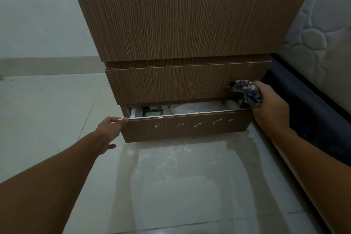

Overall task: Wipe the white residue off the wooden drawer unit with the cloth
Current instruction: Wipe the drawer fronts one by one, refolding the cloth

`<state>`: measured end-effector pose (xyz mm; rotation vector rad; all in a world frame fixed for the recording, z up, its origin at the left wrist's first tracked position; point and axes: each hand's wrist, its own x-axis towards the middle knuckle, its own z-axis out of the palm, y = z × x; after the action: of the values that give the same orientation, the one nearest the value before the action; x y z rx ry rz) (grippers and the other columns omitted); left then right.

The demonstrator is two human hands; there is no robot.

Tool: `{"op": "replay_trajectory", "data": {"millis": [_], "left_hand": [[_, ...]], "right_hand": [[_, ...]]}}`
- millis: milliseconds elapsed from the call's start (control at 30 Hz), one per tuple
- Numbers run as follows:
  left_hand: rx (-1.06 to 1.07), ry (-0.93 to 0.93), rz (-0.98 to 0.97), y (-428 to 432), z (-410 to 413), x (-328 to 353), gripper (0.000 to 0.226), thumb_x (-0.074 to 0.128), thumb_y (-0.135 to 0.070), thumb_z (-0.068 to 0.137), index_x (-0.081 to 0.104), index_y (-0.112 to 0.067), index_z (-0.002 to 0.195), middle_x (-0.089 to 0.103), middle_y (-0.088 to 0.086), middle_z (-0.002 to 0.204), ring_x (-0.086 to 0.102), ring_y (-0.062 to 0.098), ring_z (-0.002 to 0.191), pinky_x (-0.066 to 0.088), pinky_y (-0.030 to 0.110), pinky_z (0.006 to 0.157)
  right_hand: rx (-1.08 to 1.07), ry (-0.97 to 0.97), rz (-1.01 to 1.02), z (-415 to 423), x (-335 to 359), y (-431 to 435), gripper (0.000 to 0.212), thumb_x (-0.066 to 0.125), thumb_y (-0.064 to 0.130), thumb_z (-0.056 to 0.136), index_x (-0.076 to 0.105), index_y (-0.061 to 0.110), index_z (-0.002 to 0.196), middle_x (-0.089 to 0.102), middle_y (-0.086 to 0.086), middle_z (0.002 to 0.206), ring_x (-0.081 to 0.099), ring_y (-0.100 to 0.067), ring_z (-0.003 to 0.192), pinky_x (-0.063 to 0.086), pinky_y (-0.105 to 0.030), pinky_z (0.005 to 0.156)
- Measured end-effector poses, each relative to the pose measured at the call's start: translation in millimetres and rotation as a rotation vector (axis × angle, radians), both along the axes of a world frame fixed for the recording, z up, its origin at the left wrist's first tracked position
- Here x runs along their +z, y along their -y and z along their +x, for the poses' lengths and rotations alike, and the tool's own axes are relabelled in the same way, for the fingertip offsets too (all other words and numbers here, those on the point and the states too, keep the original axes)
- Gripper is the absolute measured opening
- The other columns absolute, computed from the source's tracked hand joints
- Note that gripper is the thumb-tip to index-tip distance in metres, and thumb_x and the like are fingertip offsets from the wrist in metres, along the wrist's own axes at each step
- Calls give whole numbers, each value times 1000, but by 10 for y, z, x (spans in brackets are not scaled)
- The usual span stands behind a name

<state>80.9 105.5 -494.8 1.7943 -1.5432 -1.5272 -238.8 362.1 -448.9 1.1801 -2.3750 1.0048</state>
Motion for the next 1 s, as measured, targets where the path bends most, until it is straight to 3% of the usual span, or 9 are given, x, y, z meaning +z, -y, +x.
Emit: {"op": "replay_trajectory", "data": {"millis": [67,133,233,333,467,667,1000], "left_hand": [[3,2,1,-4,-5,7,41,58,-37,93,49,-17,128,48,12,139,48,33,123,43,52,94],[1,4,0,-9,0,8,42,58,-38,93,49,-17,129,48,12,139,47,33,124,43,52,94],[-3,8,0,-12,13,11,41,59,-39,93,49,-17,127,49,12,138,48,33,122,43,52,92],[-12,10,9,-6,28,26,41,59,-40,92,50,-18,126,51,11,137,50,31,119,44,51,91],[-26,12,27,-4,59,45,44,60,-41,91,52,-17,128,51,9,139,51,32,122,43,52,93],[-28,5,42,-22,79,67,52,63,-41,89,51,-17,133,52,10,140,50,33,125,44,50,93],[79,-19,38,-54,93,125,59,75,-40,79,56,-7,124,61,10,131,60,30,112,46,46,93]], "right_hand": [[98,-64,101,26,-14,8,41,61,10,88,55,15,129,65,-11,117,61,-27,102,41,-28,85],[170,-6,295,-13,-101,56,39,62,15,87,56,20,126,65,-8,115,61,-25,99,44,-31,82],[130,104,512,-76,-285,118,28,53,41,95,53,30,120,62,-1,109,51,-15,92,40,-32,74],[93,132,491,-67,-365,110,36,48,52,95,49,37,127,58,3,112,49,-14,99,42,-34,78],[112,104,455,123,-343,171,32,54,37,94,58,24,123,61,-3,116,50,-23,111,40,-35,84],[184,44,353,449,-409,361,40,65,23,87,60,12,126,64,-10,126,51,-27,120,29,-44,110],[223,-75,359,950,-613,770,52,68,26,80,57,19,131,61,-4,133,50,-24,128,20,-51,117]]}}
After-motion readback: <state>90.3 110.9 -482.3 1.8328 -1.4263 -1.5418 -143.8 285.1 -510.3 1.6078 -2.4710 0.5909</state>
